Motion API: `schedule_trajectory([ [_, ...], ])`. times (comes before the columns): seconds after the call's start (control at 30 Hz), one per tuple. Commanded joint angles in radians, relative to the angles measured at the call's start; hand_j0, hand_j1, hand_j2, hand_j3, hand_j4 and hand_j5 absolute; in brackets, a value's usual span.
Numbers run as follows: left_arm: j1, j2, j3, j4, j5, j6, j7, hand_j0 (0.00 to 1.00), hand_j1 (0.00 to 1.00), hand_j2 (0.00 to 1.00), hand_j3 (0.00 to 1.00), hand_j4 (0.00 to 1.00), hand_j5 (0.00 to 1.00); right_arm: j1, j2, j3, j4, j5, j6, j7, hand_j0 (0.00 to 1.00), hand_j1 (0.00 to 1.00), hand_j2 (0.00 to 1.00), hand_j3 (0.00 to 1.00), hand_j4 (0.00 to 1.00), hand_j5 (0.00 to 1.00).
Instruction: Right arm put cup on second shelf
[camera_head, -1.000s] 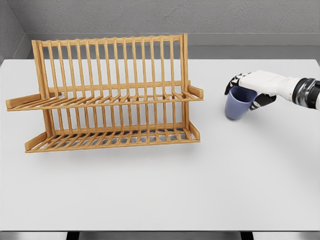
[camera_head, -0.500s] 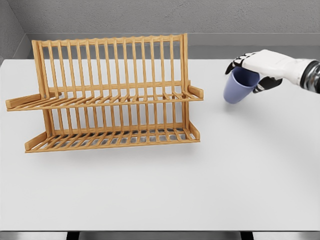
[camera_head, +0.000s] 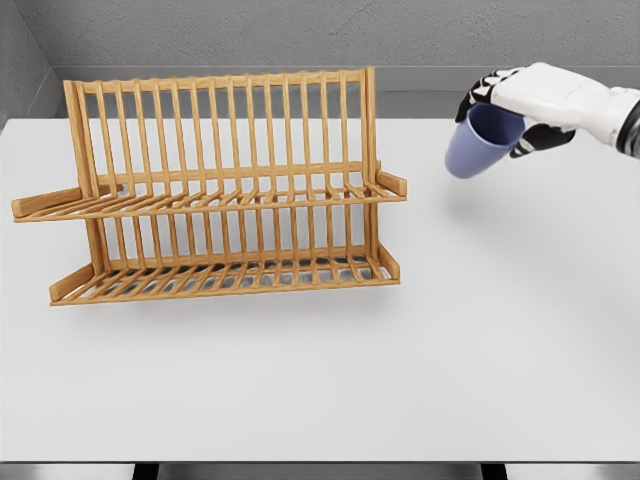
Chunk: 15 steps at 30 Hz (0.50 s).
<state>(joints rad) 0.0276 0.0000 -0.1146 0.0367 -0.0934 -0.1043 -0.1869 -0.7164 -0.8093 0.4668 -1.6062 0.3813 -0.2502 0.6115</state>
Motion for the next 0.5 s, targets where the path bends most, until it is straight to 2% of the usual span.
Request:
schedule_trajectory([
  [0.0, 0.0, 0.0, 0.001, 0.0, 0.0, 0.0, 0.0, 1.0, 1.0, 1.0, 1.0, 1.0, 1.0, 0.0, -0.002, -0.014, -0.021, -0.002, 0.002, -0.001, 0.63, 0.63, 0.63, 0.63, 0.63, 0.63],
  [0.47, 0.0, 0.0, 0.0, 0.0, 0.0, 0.0, 0.0, 1.0, 1.0, 1.0, 1.0, 1.0, 1.0, -0.014, -0.008, -0.043, -0.101, -0.006, 0.002, -0.001, 0.63, 0.63, 0.63, 0.63, 0.63, 0.63],
])
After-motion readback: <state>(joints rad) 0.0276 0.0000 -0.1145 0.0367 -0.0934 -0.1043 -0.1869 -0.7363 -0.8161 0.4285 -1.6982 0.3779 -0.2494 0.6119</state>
